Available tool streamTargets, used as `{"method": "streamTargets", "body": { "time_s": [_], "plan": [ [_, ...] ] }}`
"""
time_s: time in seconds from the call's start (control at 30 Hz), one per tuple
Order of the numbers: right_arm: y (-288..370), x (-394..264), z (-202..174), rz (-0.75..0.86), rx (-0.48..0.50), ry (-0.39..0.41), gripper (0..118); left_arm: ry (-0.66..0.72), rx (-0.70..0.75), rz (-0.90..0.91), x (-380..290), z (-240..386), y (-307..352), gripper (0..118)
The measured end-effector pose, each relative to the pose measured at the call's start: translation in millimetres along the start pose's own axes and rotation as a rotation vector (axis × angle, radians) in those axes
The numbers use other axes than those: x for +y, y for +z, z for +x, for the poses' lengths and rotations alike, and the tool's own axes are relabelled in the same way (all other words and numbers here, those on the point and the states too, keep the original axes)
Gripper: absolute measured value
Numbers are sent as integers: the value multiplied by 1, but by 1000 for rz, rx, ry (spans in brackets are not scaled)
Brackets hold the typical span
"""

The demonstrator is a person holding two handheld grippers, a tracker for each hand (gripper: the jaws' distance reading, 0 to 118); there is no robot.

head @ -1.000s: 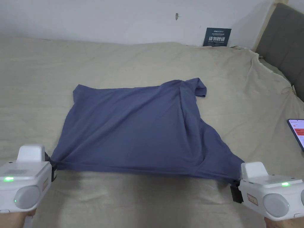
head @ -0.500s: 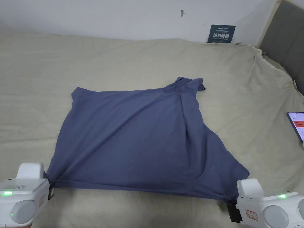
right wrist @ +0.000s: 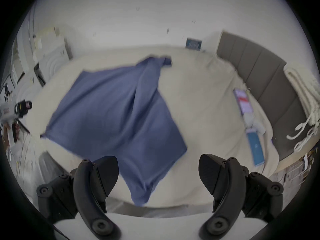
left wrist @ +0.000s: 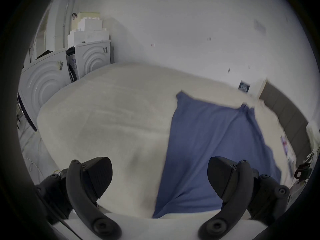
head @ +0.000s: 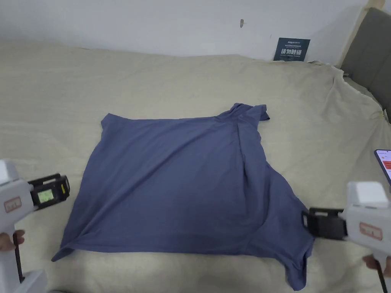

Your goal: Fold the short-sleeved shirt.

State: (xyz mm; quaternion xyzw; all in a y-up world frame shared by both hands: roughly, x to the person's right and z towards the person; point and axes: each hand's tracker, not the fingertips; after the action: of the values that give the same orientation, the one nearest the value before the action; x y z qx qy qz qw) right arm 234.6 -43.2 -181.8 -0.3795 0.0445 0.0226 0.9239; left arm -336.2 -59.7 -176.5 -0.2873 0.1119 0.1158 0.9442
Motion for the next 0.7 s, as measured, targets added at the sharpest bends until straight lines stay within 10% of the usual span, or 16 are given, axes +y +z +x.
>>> {"method": "streamTargets", "body": {
  "time_s": [0.33,0.43,0.5,0.63,0.7],
  "plan": [
    [47,18,-18,505,-137,-131,107,-206,-32,309,11,84,48,111],
    [50,6,-27,534,-114,-117,103,-274,-31,374,-4,98,54,88],
    [50,0,-32,545,-104,-112,89,-254,-57,377,-11,97,49,66],
    [49,-11,-40,554,-74,-137,7,-200,-105,393,-20,101,51,3],
    [48,-15,-41,556,-58,-138,0,-223,-100,394,-23,103,50,0]
  ]
}}
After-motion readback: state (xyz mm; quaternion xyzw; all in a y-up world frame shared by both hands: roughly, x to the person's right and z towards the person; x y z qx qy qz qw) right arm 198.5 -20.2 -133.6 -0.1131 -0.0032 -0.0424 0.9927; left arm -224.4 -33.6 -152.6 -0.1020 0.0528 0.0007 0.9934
